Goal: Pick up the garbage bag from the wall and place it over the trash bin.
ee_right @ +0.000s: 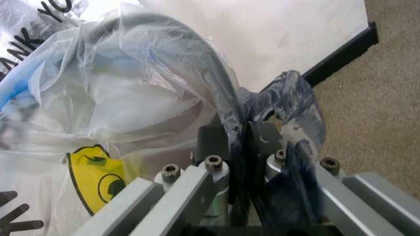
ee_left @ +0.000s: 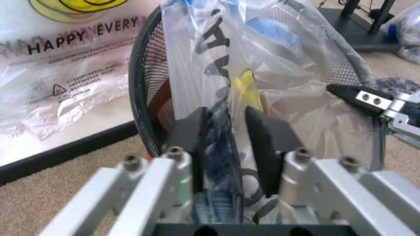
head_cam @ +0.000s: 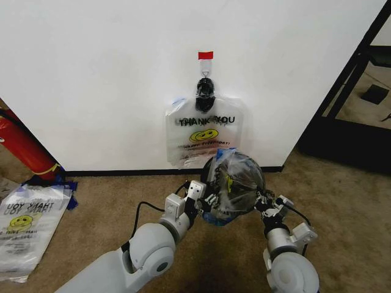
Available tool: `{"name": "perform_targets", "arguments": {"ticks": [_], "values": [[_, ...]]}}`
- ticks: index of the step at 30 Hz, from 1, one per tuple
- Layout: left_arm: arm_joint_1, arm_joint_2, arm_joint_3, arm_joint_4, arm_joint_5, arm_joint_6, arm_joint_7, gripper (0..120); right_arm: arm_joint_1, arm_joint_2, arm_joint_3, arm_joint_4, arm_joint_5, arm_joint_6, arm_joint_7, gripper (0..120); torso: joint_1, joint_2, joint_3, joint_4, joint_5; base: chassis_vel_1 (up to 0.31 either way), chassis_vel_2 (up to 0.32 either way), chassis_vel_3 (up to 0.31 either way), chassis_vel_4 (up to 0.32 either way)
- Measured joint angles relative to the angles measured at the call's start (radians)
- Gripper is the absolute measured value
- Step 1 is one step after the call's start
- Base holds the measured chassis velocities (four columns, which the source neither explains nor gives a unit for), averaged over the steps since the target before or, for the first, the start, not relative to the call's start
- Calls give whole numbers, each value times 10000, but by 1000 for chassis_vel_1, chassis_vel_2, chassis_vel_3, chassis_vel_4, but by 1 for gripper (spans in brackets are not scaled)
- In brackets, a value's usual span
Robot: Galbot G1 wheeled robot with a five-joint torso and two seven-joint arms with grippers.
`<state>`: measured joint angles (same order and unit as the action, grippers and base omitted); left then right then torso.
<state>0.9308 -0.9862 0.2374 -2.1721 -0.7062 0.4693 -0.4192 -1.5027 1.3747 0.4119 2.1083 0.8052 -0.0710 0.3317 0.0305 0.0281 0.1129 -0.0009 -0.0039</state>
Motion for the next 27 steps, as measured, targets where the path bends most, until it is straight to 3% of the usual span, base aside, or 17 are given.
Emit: {"name": "perform_targets", "arguments": {"ticks": [6, 16, 27], "values": [[87, 43, -87, 0, -6, -18, -24, 0, -48, 42, 6, 24, -3, 0, -2, 1, 0, 0, 0, 1, 0, 0, 0, 0, 0], [271, 58, -382, -194, -9, -44, -24, 0, -117, 95, -21, 37, -73, 0, -16, 1, 0, 0, 0, 0, -1, 0, 0, 0, 0], [-186, 552, -1137, -227, -662, -8, -6, 0, -155, 121, -155, -10, -124, 0, -99, 1, 0, 0, 0, 0, 0, 0, 0, 0, 0]]}}
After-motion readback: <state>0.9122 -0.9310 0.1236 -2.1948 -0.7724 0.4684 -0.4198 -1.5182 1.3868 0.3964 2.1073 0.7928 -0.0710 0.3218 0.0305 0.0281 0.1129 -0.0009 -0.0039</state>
